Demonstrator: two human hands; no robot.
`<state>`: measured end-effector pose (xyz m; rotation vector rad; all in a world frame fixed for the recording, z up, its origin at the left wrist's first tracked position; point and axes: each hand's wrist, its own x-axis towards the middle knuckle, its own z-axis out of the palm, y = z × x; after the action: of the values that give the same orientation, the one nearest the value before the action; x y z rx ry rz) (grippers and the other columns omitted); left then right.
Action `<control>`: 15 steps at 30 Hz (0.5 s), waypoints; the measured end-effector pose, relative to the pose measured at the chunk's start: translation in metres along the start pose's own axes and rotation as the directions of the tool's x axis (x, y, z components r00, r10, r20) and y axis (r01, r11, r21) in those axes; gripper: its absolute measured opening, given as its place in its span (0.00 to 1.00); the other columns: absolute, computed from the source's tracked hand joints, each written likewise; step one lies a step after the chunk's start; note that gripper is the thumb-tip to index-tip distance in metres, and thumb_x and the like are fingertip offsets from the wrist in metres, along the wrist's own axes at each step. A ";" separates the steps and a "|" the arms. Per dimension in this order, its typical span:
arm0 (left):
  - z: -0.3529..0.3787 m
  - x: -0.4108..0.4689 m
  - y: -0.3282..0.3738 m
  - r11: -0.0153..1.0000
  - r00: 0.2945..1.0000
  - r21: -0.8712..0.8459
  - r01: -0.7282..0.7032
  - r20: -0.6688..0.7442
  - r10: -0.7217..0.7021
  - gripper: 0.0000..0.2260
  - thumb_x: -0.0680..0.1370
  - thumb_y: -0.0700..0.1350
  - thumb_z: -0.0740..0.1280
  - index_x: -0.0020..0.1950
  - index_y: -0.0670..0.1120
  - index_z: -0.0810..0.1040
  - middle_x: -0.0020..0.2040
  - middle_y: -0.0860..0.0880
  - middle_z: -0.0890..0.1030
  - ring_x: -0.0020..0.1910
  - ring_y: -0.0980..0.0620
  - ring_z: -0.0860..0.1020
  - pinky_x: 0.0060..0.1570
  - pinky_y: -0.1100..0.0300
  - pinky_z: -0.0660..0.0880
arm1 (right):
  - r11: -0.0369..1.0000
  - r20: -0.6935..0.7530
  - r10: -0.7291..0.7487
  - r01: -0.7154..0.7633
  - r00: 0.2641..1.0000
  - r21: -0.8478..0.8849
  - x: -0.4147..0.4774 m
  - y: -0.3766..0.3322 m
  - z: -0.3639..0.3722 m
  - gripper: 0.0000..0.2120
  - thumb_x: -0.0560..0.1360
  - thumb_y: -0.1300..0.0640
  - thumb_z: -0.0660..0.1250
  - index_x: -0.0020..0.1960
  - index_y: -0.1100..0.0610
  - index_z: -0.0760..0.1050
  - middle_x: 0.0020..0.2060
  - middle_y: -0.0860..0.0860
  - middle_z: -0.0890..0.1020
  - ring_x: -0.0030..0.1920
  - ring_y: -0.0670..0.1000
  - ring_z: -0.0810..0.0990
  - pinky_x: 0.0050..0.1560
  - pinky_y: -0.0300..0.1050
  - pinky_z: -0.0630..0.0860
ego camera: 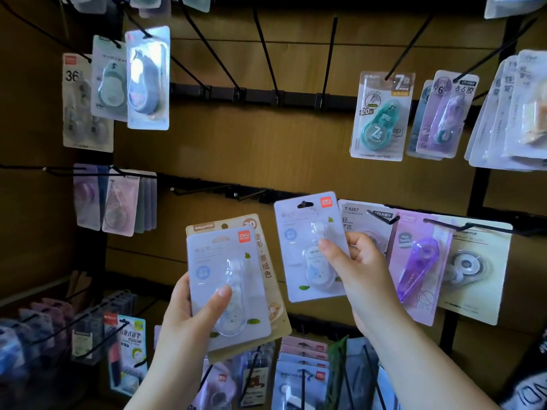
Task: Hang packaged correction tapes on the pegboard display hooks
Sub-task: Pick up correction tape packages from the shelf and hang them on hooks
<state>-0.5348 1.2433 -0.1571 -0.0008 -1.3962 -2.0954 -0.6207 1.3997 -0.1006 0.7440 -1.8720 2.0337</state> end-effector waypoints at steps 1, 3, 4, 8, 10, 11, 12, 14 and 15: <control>0.000 0.000 -0.001 1.000 1.000 0.000 0.006 0.004 -0.006 0.28 0.62 0.48 0.66 0.62 0.50 0.69 0.53 0.46 0.80 0.51 0.42 0.79 0.52 0.39 0.75 | 1.000 -0.008 0.007 -0.006 1.000 0.005 0.001 0.001 -0.001 0.04 0.73 0.57 0.66 0.43 0.52 0.71 0.40 0.47 0.80 0.37 0.42 0.79 0.31 0.30 0.73; 0.001 -0.001 -0.002 1.000 1.000 0.003 0.020 0.008 -0.020 0.29 0.61 0.48 0.66 0.63 0.50 0.69 0.53 0.46 0.80 0.51 0.41 0.80 0.52 0.38 0.75 | 1.000 -0.014 0.019 -0.020 1.000 -0.021 0.004 0.003 -0.001 0.04 0.73 0.57 0.66 0.43 0.52 0.70 0.40 0.47 0.80 0.38 0.42 0.79 0.32 0.32 0.72; 0.001 0.000 -0.002 1.000 1.000 0.002 0.026 0.010 -0.026 0.29 0.61 0.48 0.66 0.63 0.50 0.69 0.53 0.45 0.80 0.51 0.41 0.80 0.52 0.37 0.75 | 0.998 -0.018 0.023 -0.024 1.000 -0.050 0.006 0.003 0.000 0.05 0.73 0.56 0.66 0.43 0.52 0.70 0.41 0.47 0.80 0.39 0.42 0.78 0.33 0.33 0.72; 0.001 0.001 -0.003 1.000 1.000 0.018 0.026 0.006 -0.026 0.27 0.61 0.50 0.67 0.59 0.53 0.71 0.55 0.46 0.79 0.54 0.40 0.79 0.53 0.34 0.74 | 0.991 -0.090 0.006 -0.018 0.996 -0.131 0.026 0.011 0.006 0.07 0.73 0.57 0.66 0.48 0.55 0.69 0.48 0.53 0.79 0.43 0.48 0.77 0.36 0.37 0.71; 0.001 0.002 -0.003 0.999 1.000 0.030 0.025 0.012 -0.025 0.27 0.60 0.51 0.68 0.58 0.54 0.72 0.55 0.46 0.79 0.54 0.39 0.79 0.52 0.33 0.74 | 0.986 -0.125 0.014 -0.034 0.992 -0.164 0.038 0.018 0.008 0.12 0.74 0.56 0.66 0.55 0.56 0.68 0.50 0.51 0.76 0.46 0.49 0.74 0.38 0.39 0.71; 0.001 0.002 -0.003 0.999 1.000 0.033 0.027 0.015 -0.027 0.27 0.59 0.50 0.68 0.59 0.54 0.71 0.55 0.46 0.79 0.53 0.39 0.79 0.52 0.34 0.74 | 0.981 -0.133 0.021 -0.046 0.991 -0.186 0.044 0.022 0.009 0.16 0.74 0.55 0.66 0.59 0.56 0.67 0.51 0.51 0.75 0.48 0.49 0.73 0.39 0.41 0.71; 0.001 0.002 -0.003 0.999 0.999 0.035 0.026 0.017 -0.027 0.27 0.59 0.50 0.68 0.58 0.54 0.71 0.55 0.46 0.79 0.53 0.39 0.79 0.52 0.34 0.74 | 0.976 -0.142 0.029 -0.058 0.990 -0.210 0.051 0.027 0.011 0.19 0.73 0.54 0.66 0.62 0.58 0.67 0.53 0.51 0.74 0.49 0.49 0.73 0.40 0.42 0.71; 0.001 0.003 -0.002 0.999 1.000 0.040 0.023 0.018 -0.023 0.28 0.59 0.50 0.68 0.59 0.53 0.71 0.55 0.46 0.79 0.53 0.39 0.79 0.52 0.35 0.75 | 0.964 -0.169 0.045 -0.087 0.985 -0.250 0.064 0.037 0.013 0.23 0.73 0.53 0.67 0.64 0.60 0.66 0.58 0.54 0.75 0.51 0.51 0.72 0.43 0.43 0.69; 0.000 0.003 -0.001 0.999 1.000 0.044 0.022 0.018 -0.022 0.29 0.59 0.50 0.68 0.60 0.53 0.70 0.56 0.46 0.79 0.54 0.39 0.79 0.52 0.35 0.75 | 0.958 -0.190 0.052 -0.103 0.980 -0.268 0.070 0.041 0.015 0.24 0.73 0.53 0.67 0.65 0.60 0.66 0.59 0.56 0.74 0.53 0.52 0.73 0.46 0.43 0.69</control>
<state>-0.5384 1.2423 -0.1570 0.0133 -1.4590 -2.0870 -0.6975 1.3705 -0.0966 0.4035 -2.0463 1.7618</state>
